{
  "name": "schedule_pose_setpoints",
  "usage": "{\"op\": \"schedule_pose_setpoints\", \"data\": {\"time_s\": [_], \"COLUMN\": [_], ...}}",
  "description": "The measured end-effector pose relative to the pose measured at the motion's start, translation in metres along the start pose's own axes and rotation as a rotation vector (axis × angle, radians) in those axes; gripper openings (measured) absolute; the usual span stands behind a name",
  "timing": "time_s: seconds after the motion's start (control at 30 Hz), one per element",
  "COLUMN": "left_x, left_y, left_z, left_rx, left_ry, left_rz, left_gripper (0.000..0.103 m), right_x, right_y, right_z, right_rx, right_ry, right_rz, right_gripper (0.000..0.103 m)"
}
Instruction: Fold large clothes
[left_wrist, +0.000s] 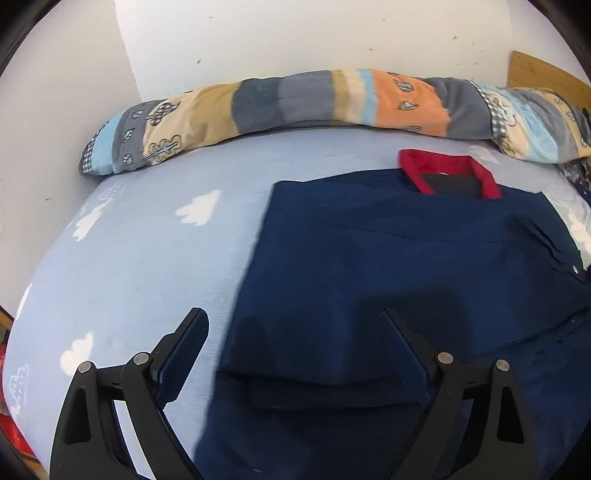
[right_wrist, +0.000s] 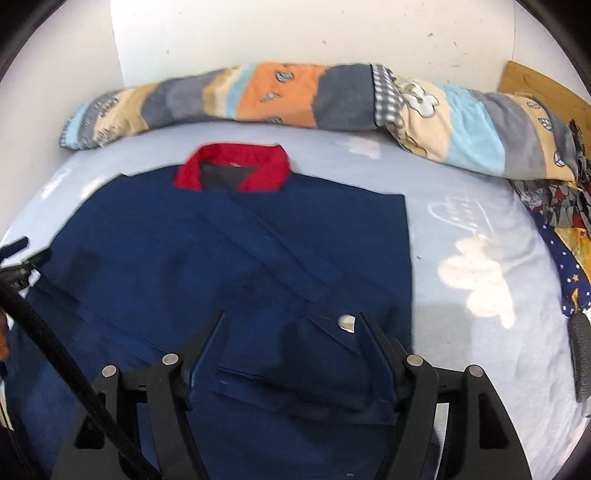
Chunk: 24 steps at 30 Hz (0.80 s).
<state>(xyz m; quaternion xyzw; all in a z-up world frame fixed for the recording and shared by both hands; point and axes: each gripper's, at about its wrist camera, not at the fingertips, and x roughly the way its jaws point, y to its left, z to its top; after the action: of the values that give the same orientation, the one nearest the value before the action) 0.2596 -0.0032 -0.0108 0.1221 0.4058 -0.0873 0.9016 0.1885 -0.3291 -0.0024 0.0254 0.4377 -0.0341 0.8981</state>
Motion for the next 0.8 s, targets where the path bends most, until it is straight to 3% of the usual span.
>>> {"op": "schedule_pose_setpoints", "data": {"time_s": [0.1,0.17,0.23,0.3,0.4,0.57,0.67,0.8], "left_x": [0.031,0.034,0.024,0.002,-0.042,-0.116,-0.146,-0.168], "left_y": [-0.015,-0.019,-0.02,-0.013,-0.008,-0.012,-0.007,0.003], "left_z": [-0.018,-0.029,-0.027,-0.025,-0.032,-0.064,-0.093,-0.136], "left_rx": [0.005,0.037,0.056,0.04,0.038,0.013,-0.037,-0.086], "left_ry": [0.147,0.132,0.137,0.087,0.005,-0.094,-0.079,-0.021], "left_rz": [-0.022,0.005,0.007,-0.021,0.013,0.048,-0.006,-0.069], "left_gripper": [0.094,0.094,0.094,0.094,0.094,0.094,0.095,0.095], "right_x": [0.025,0.052,0.042,0.021,-0.028,-0.109,-0.147,-0.187], "right_y": [0.006,0.003,-0.002,-0.004,-0.006,-0.002,-0.001,-0.004], "right_z": [-0.009,-0.025,-0.024,-0.021,-0.021,-0.053,-0.077,-0.135], "right_rx": [-0.014,-0.017,-0.019,-0.024,-0.031,-0.062,-0.011,0.096], "right_ry": [0.078,0.201,0.165,0.126,0.035,-0.091,-0.149,-0.178], "right_rz": [0.008,0.003,0.0,0.018,0.086,0.083,0.131,0.199], "right_gripper": [0.075,0.076,0.076,0.076,0.077,0.082,0.085,0.087]}}
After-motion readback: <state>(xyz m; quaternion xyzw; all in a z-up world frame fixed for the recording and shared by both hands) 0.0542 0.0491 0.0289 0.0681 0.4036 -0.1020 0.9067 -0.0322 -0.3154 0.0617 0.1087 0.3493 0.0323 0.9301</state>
